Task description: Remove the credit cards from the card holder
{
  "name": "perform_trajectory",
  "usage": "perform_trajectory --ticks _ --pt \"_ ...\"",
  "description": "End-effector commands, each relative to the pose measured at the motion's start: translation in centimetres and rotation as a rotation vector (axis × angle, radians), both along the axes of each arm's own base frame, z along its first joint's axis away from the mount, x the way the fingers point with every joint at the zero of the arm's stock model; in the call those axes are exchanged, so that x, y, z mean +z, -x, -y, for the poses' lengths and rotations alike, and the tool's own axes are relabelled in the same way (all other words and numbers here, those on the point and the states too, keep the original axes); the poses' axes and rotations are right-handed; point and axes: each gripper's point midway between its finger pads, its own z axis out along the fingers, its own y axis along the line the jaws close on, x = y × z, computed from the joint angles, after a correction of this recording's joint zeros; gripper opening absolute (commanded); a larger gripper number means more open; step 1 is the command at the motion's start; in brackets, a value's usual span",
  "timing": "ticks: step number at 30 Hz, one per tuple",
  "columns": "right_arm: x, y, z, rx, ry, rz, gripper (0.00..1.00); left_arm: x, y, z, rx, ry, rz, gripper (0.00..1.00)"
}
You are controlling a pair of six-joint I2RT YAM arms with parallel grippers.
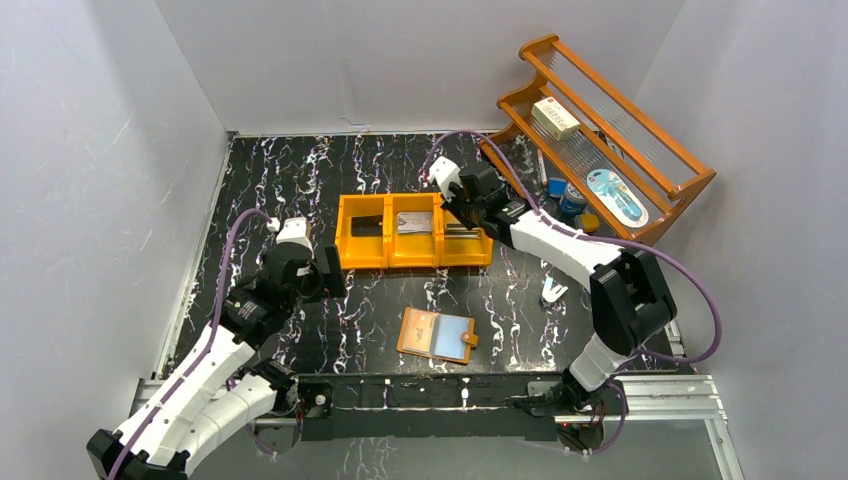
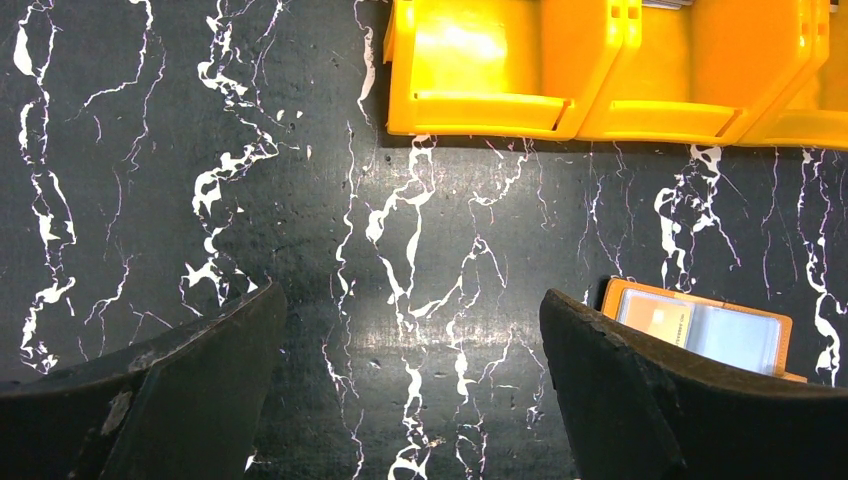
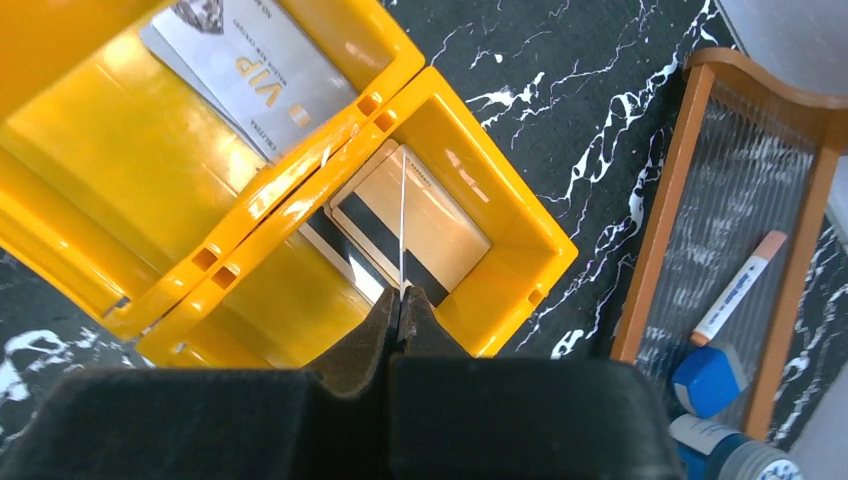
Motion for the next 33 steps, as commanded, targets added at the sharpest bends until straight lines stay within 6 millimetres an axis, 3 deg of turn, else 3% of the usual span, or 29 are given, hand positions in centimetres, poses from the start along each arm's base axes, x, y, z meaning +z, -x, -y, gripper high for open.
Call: perform_trajectory --ticks 1,10,11,14,22,33 --pt "2.0 -2.0 -0.4 0.064 0.114 0.13 0.0 0.3 -0.3 -0.2 0.005 -0.012 0.018 0.98" --pt "-0.1 -3.2 -0.5 0.215 0.311 0.164 0.0 0.2 -0.4 -0.1 -0.002 -0.015 0.015 0.98" --pt "-1.3 -3.3 -0.6 0.234 0.334 0.144 0.0 0.3 -0.4 -0.1 -0.002 -0.014 0.016 0.98" --pt "-2.4 -3.5 -0.3 0.263 0.385 0.142 0.0 0.3 -0.5 -0.1 -0.002 -0.013 0.019 0.98" --pt "-2.7 -5.3 -1.0 0.314 0.429 0.237 0.0 0.3 -0.5 -0.1 -0.006 -0.016 0.021 0.98" --pt "-6.2 -5.2 -0.6 0.337 0.484 0.198 0.0 0.3 -0.4 -0.1 -0.01 -0.015 0.021 0.98"
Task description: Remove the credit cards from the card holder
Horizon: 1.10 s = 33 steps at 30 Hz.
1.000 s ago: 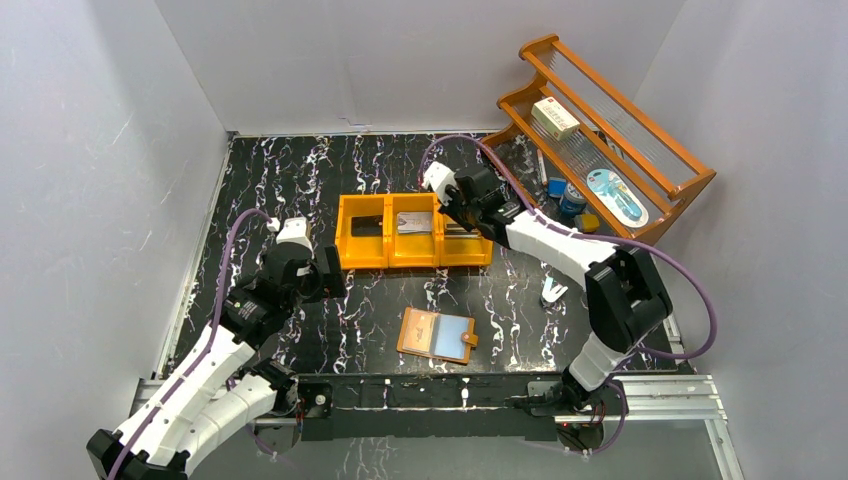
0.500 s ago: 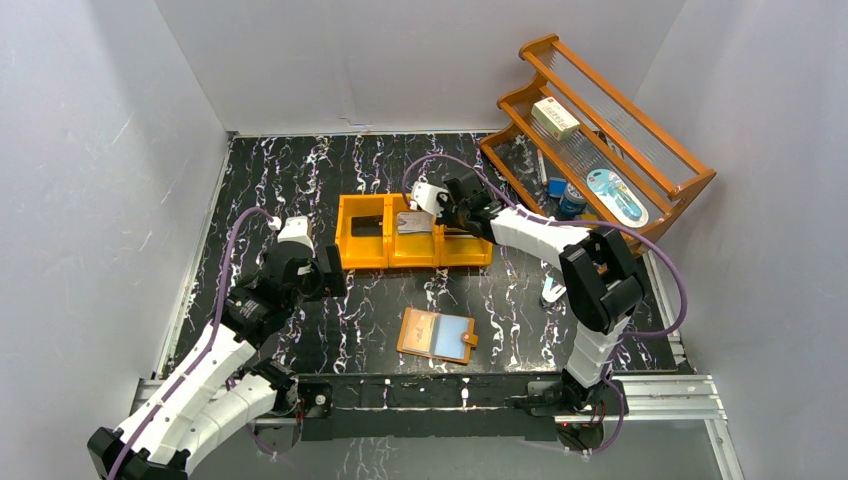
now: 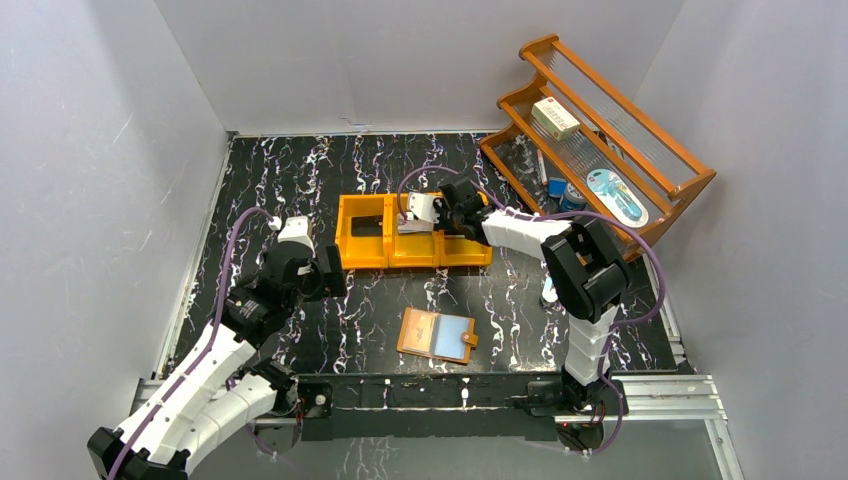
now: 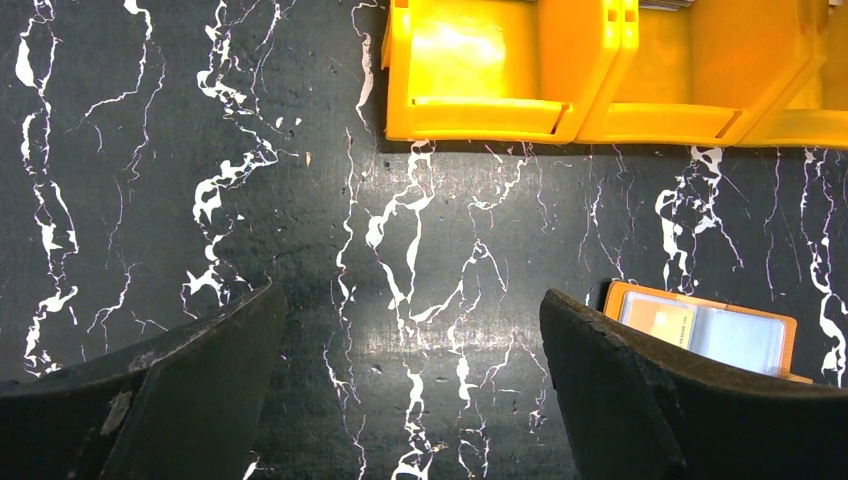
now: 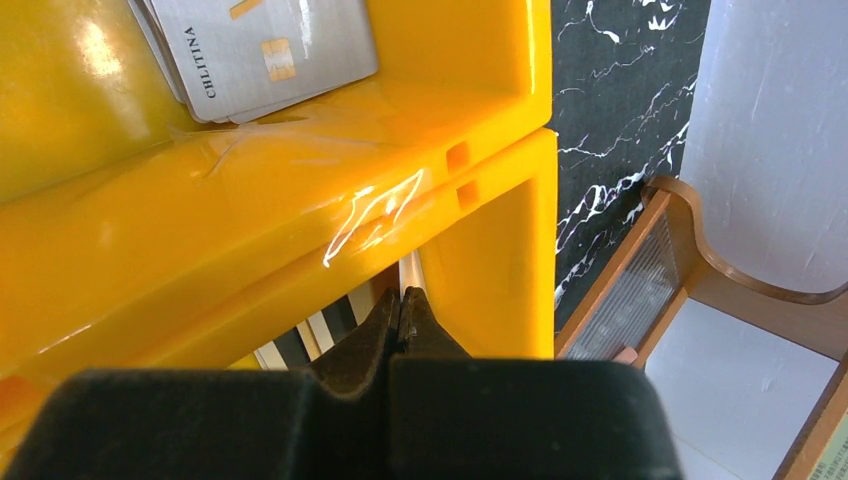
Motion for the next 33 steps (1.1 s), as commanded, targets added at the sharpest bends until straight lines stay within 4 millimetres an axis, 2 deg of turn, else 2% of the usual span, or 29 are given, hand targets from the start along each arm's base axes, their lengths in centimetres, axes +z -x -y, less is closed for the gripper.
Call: perform_trajectory --ticks 1,2,6,11,15,23,27,30,31,33 --pt "1.0 -0.8 -0.2 -0.001 -0.026 0.051 0.0 0.3 -0.2 -0.2 -0.002 -0.006 0.014 0.98" --pt "1.0 -0.6 -0.3 -0.002 -0.034 0.042 0.01 0.3 -0.2 -0.1 -0.004 -0.007 0.013 0.98" --pt "0.3 0.5 -0.2 0.005 -0.056 -0.004 0.17 0.1 -0.1 -0.1 -0.007 -0.01 0.008 0.98" --pt "0.0 1.0 0.2 -0.021 -0.072 -0.02 0.28 0.1 -0.2 0.0 -0.011 -0.009 0.004 0.98" --pt "0.8 1.1 -0.1 -0.034 -0.119 -0.017 0.4 0.0 -0.1 0.1 -0.016 -0.009 0.0 0.98" --pt "4.7 1.3 -1.5 -0.051 -0.299 -0.006 0.54 0.0 -0.1 0.2 -0.021 -0.008 -0.002 0.98" --pt "8.3 1.7 -1.6 -0.1 -0.419 0.021 0.56 0.0 -0.1 0.2 -0.024 -0.008 -0.004 0.98" --pt "10.9 2.8 -1.8 -0.212 -0.611 -0.019 0.59 0.0 -0.1 0.2 -0.023 -0.006 -0.006 0.98" --pt "11.5 3.7 -1.9 -0.256 -0.688 -0.063 0.63 -0.1 -0.1 0.3 -0.025 -0.005 -0.007 0.98" --pt "12.3 5.1 -1.6 -0.416 -0.85 -0.159 0.77 -0.1 -0.1 0.4 -0.03 -0.002 -0.01 0.98"
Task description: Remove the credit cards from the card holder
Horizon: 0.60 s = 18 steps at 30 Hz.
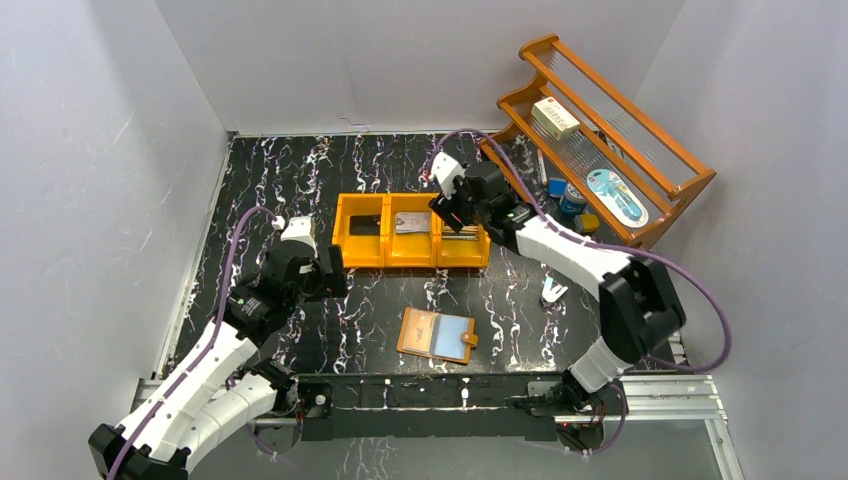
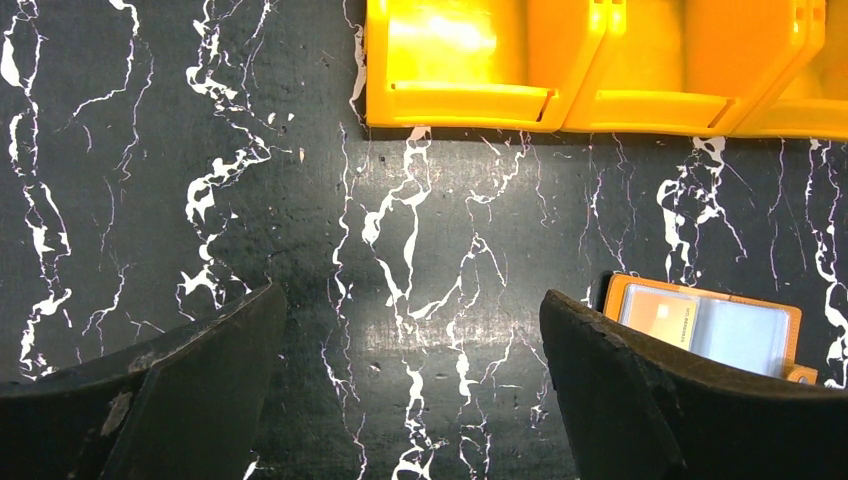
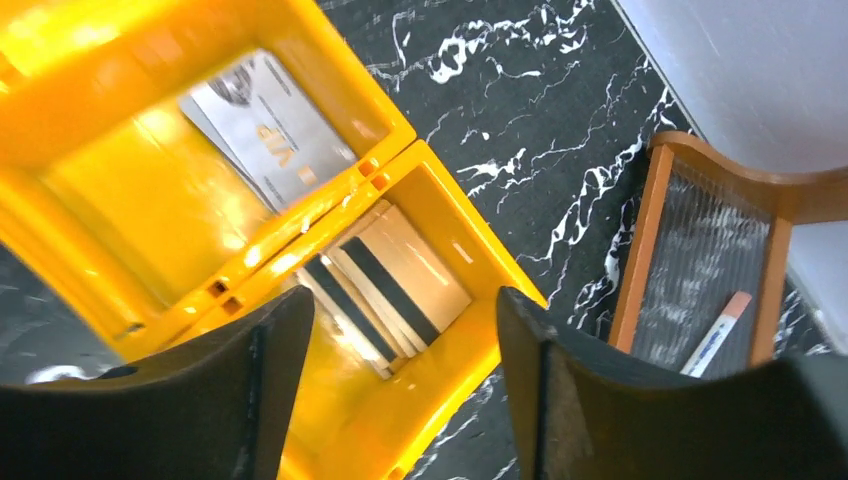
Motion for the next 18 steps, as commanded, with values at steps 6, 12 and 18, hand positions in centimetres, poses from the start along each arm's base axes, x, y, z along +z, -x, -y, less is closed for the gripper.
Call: perform_trajectory --ticks 6,12,18 --pt "2.1 8.8 -1.8 -0.457 -0.717 -0.651 0.81 0.0 -0.2 0.5 -0.025 0.011 -0.007 0.98" --pt "-1.0 14.9 -3.1 -0.535 -0.889 -0.999 0.7 -0.1 -0.1 0.8 -0.035 0.02 -0.015 0.98" --pt "-2.9 18.7 -3.2 -0.62 -0.873 -1.02 0.67 -0.4 -0.1 1.3 -0.045 0.037 -0.025 0.98"
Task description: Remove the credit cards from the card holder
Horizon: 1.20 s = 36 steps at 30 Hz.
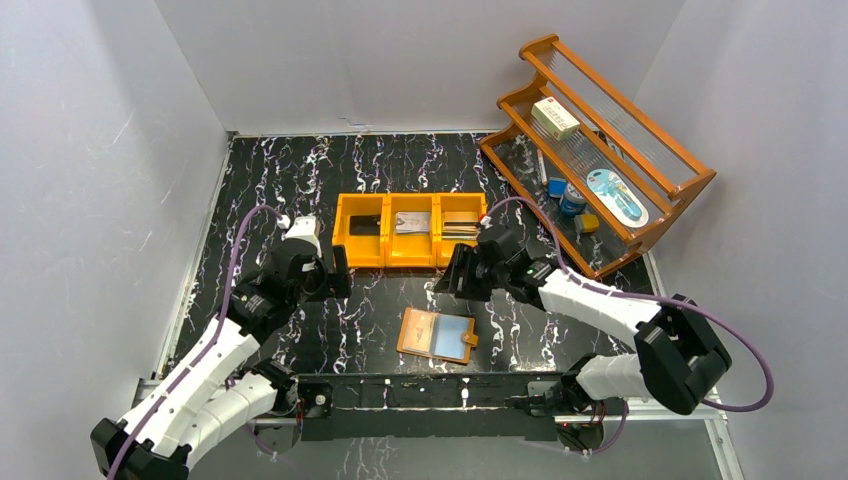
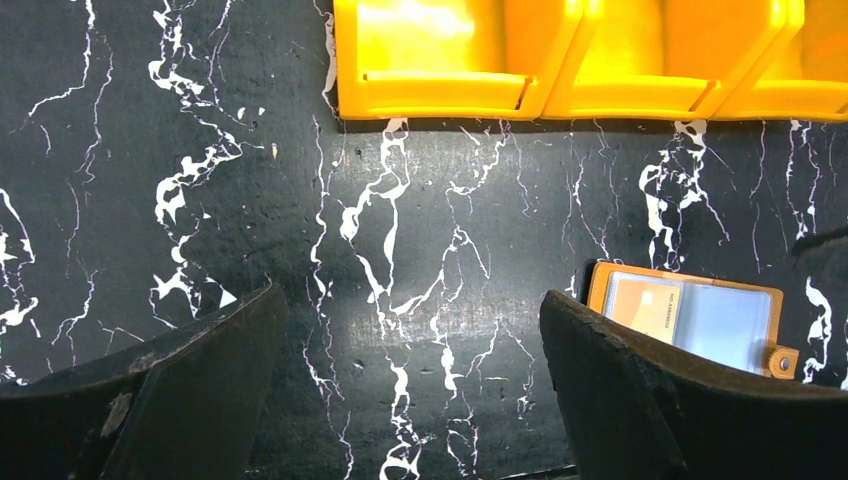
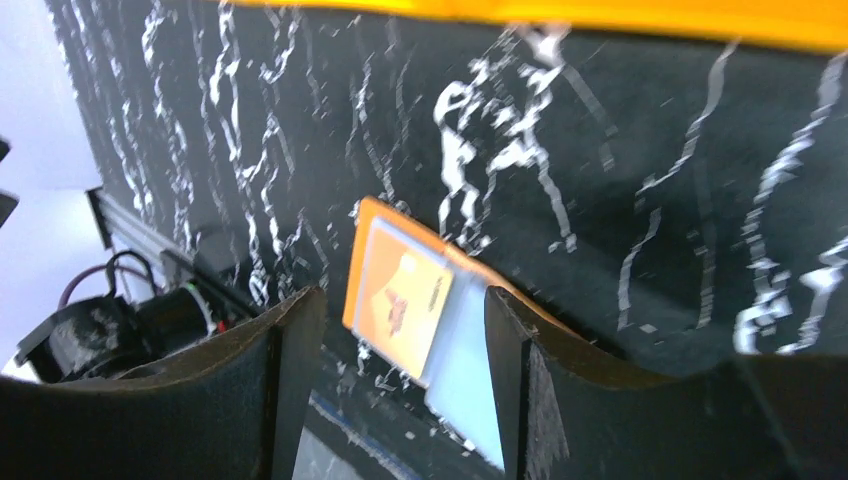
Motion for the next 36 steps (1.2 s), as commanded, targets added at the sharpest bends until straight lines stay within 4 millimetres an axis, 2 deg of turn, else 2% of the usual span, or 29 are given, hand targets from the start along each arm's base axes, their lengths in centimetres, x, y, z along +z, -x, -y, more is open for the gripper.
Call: perform_trajectory --ticks 1,5,7,14,18,23,31,36 --pt "3.1 1.1 -2.5 -0.055 -0.128 -0.013 0.67 -0.1 -0.2 0.5 -0.011 0.022 -0.001 0.98" --pt "1.7 3.1 -3.6 -0.034 -0.089 -0.053 0.65 -0.7 -0.3 1.7 -0.021 0.078 -0.022 0.98" --pt "1.0 3.8 -3.9 -0.055 -0.071 -0.073 0.63 -1.1 -0.1 2.9 -0.04 0.137 -0.051 0.98" --pt "-0.7 5.2 -3.8 -0.11 -0.054 -0.113 0.57 -2.4 2.0 8.0 -0.198 0.337 -0.235 0.87" --pt "-2.4 5.9 -3.4 -0.112 -0.044 -0.154 0.53 -2.4 2.5 10.0 -0.282 0.4 -0.285 0.83" --pt "-3.2 7.2 -4.4 -0.046 -0.116 -0.195 0.47 -2.3 2.6 11.2 -0.352 0.421 -0.309 0.76" --pt "-3.0 7.3 -5.2 -0.012 -0.14 -0.196 0.44 -3.1 3.4 11.8 -0.389 0.443 -0.363 0.7" --pt "-4.7 7.7 -4.6 -0.038 -0.089 -0.24 0.42 -3.3 4.0 12.5 -0.42 0.475 -0.396 0.65"
